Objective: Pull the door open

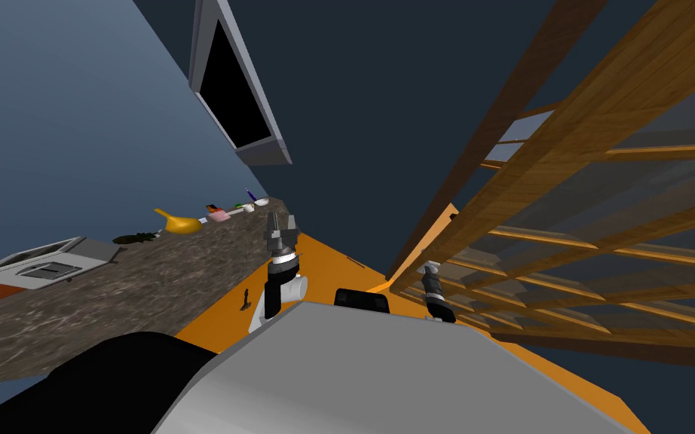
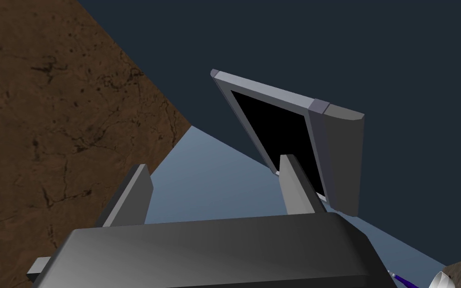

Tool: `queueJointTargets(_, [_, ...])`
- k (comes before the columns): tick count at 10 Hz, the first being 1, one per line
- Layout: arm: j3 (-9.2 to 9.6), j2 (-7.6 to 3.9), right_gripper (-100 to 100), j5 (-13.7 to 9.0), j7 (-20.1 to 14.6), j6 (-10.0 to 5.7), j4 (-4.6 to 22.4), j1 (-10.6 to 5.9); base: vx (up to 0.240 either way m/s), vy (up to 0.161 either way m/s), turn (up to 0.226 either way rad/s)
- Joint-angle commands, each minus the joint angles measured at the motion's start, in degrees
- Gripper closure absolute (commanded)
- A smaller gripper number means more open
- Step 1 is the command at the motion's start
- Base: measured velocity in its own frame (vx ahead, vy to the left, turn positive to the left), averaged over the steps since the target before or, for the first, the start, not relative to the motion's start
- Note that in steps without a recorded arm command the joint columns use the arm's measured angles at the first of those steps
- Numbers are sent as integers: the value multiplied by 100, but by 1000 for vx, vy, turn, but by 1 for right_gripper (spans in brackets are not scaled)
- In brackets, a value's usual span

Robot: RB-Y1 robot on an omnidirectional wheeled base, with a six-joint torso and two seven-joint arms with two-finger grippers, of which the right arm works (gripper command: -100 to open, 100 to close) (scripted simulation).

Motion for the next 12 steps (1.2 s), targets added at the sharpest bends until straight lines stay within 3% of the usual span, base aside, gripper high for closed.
queueJointTargets(1, [-47, -75, 100, -118, -286, 24, -24, 88, -16, -14, 37])
queueJointTargets(6, [35, -84, 100, -214, -842, 24, -88, 144, -18, -8, 24])
queueJointTargets(12, [200, -103, 100, -407, -1766, 24, -216, 255, -15, -8, 27])
